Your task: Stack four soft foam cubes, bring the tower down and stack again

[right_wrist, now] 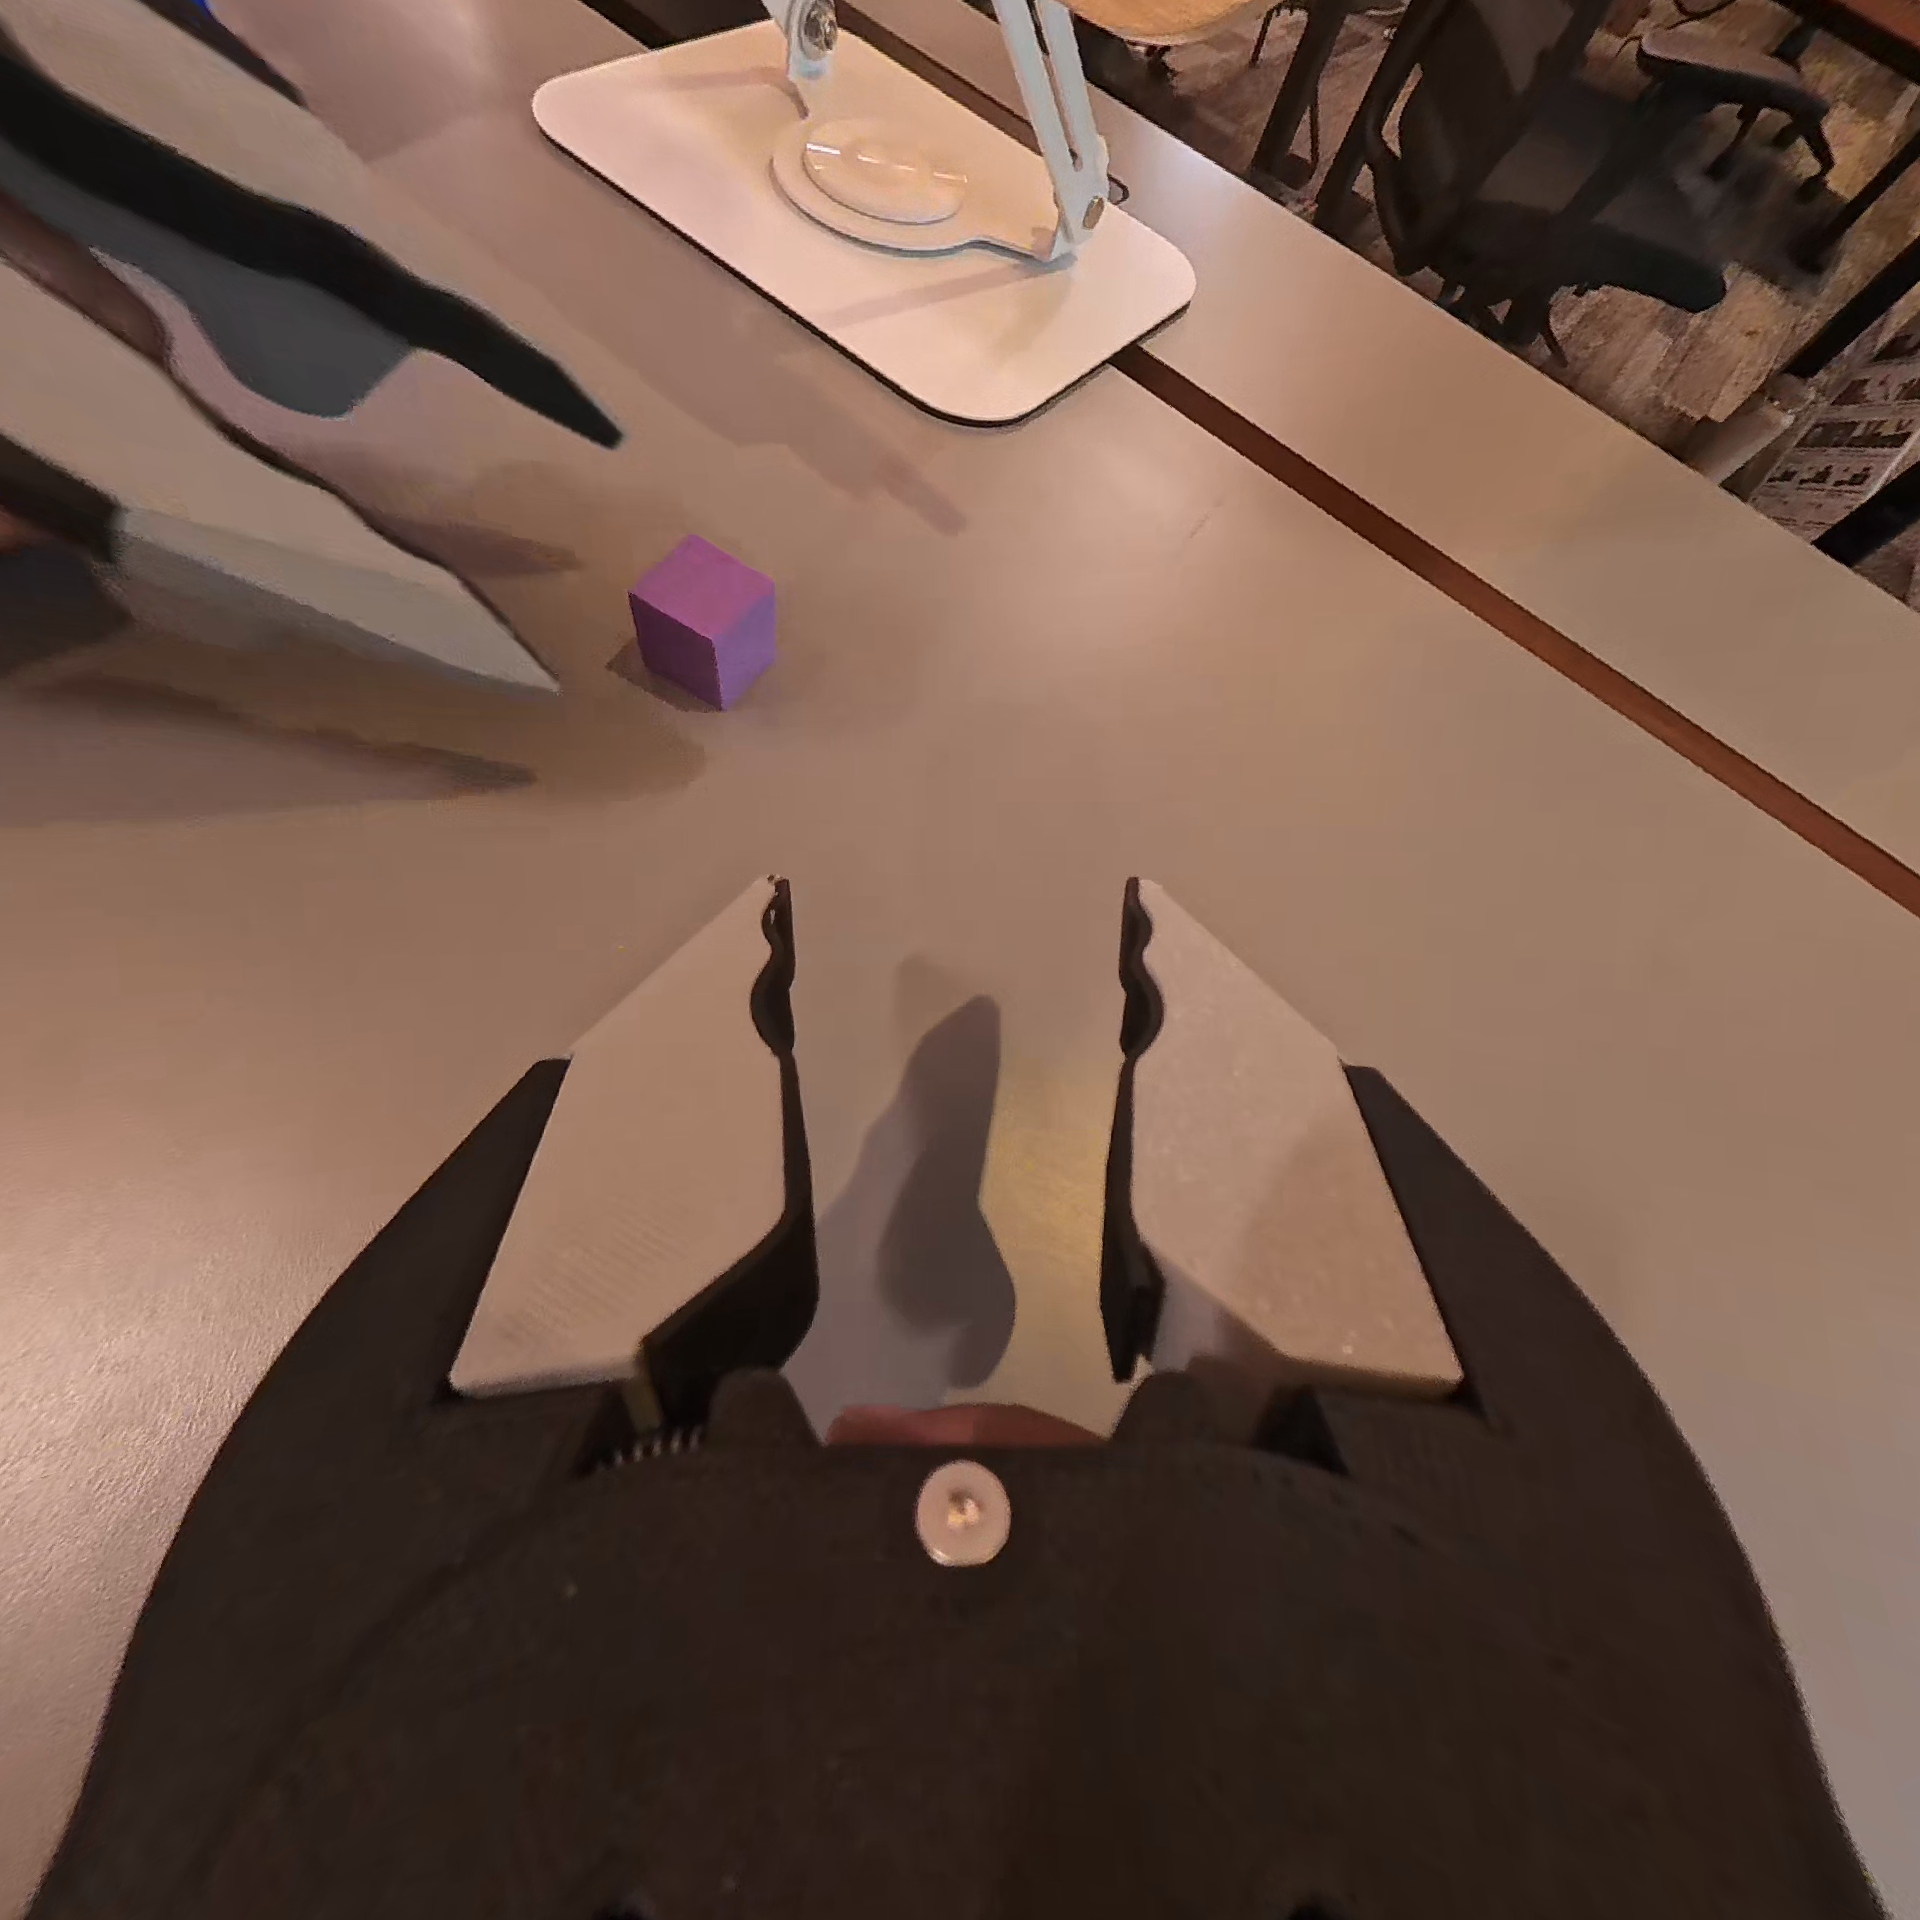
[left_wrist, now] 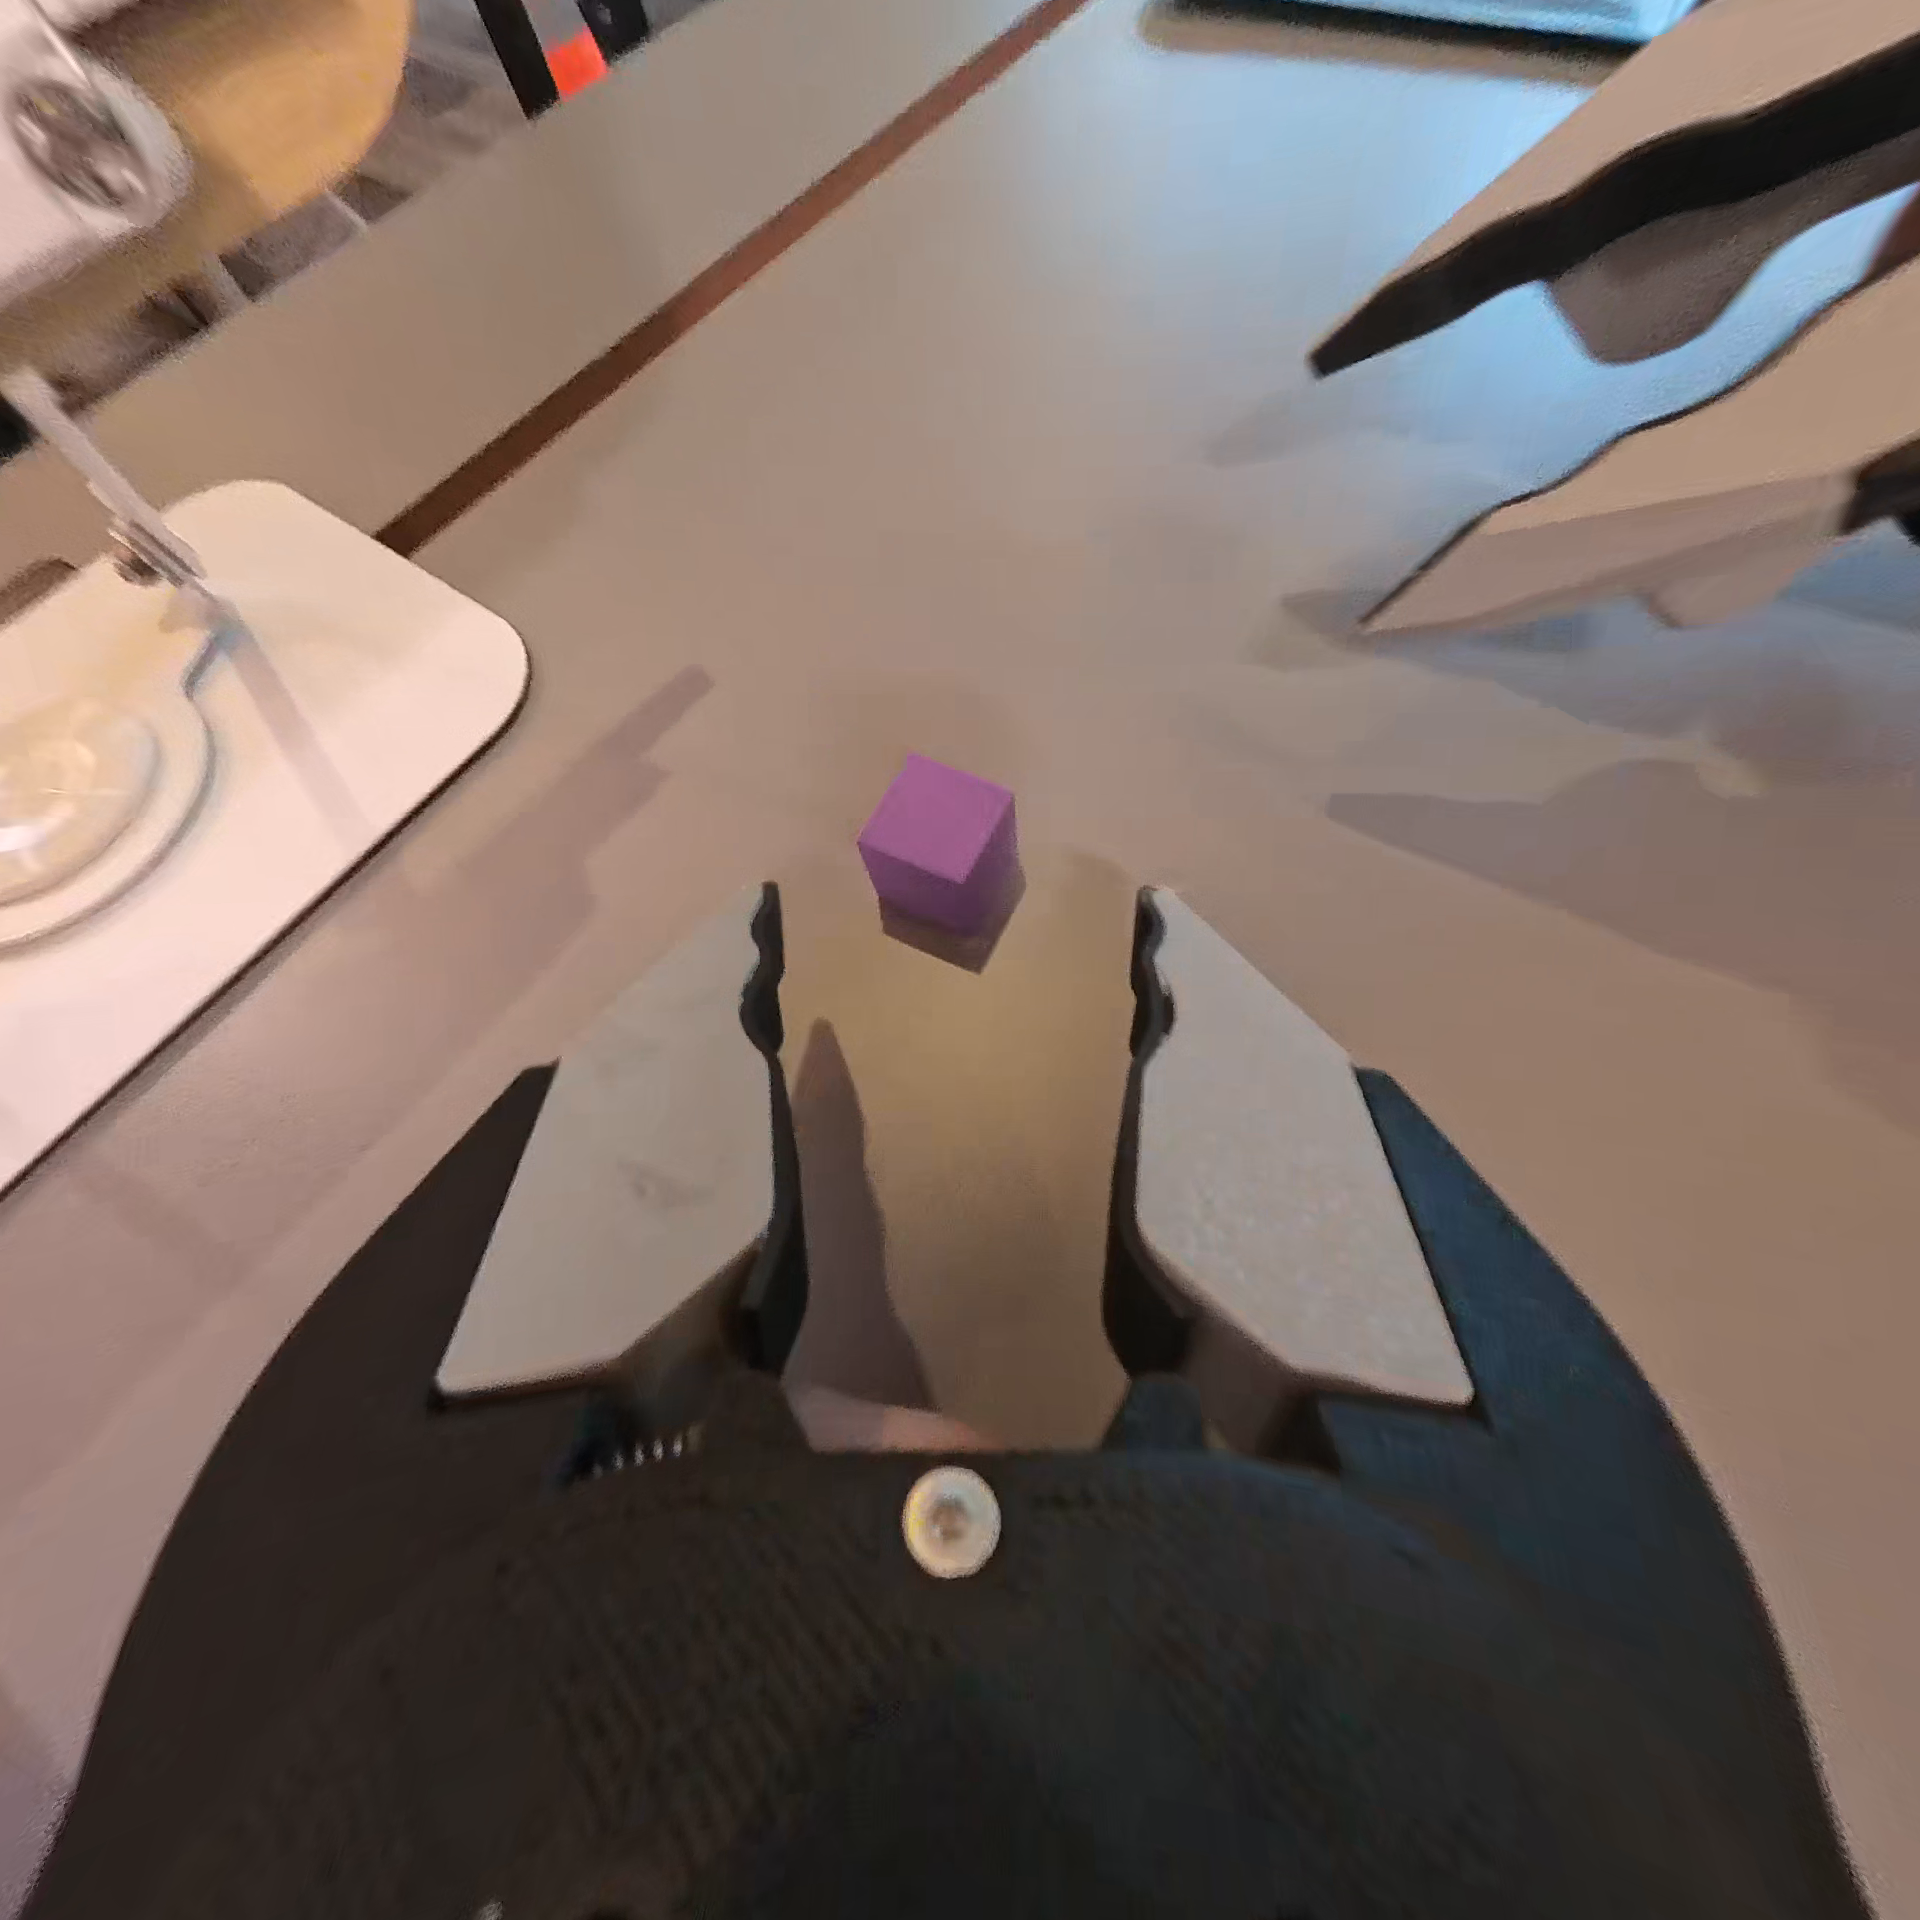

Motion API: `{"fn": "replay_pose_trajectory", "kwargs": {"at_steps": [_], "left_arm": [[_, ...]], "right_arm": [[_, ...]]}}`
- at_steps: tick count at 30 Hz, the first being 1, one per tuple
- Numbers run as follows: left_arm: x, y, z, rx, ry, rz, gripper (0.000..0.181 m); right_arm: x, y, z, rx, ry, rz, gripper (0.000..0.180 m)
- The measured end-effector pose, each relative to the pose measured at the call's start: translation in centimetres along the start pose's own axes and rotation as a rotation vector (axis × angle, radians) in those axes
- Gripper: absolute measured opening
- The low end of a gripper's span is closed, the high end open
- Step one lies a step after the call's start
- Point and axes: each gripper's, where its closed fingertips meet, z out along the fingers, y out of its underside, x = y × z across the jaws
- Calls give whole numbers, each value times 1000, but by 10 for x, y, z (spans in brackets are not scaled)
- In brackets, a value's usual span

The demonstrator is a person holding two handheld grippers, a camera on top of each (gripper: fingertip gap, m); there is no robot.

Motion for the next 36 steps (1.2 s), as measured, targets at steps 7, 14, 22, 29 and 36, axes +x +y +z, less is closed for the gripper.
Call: {"fn": "replay_pose_trajectory", "kwargs": {"at_steps": [7,14,22,29,36], "left_arm": [[-6,2,32,-88,38,-78,54],[-5,1,28,-129,-14,-96,30],[-13,-54,-90,2,-219,26,29],[-72,-52,-234,89,-509,-125,30],[-122,49,-270,-21,-592,-390,33]], "right_arm": [[2,0,0,-1,6,-4,61],[1,0,0,-1,4,-3,60],[-1,-3,-2,13,-2,-3,60],[-6,-7,-5,24,-3,-19,60],[-11,-4,-2,17,-3,-29,61]]}}
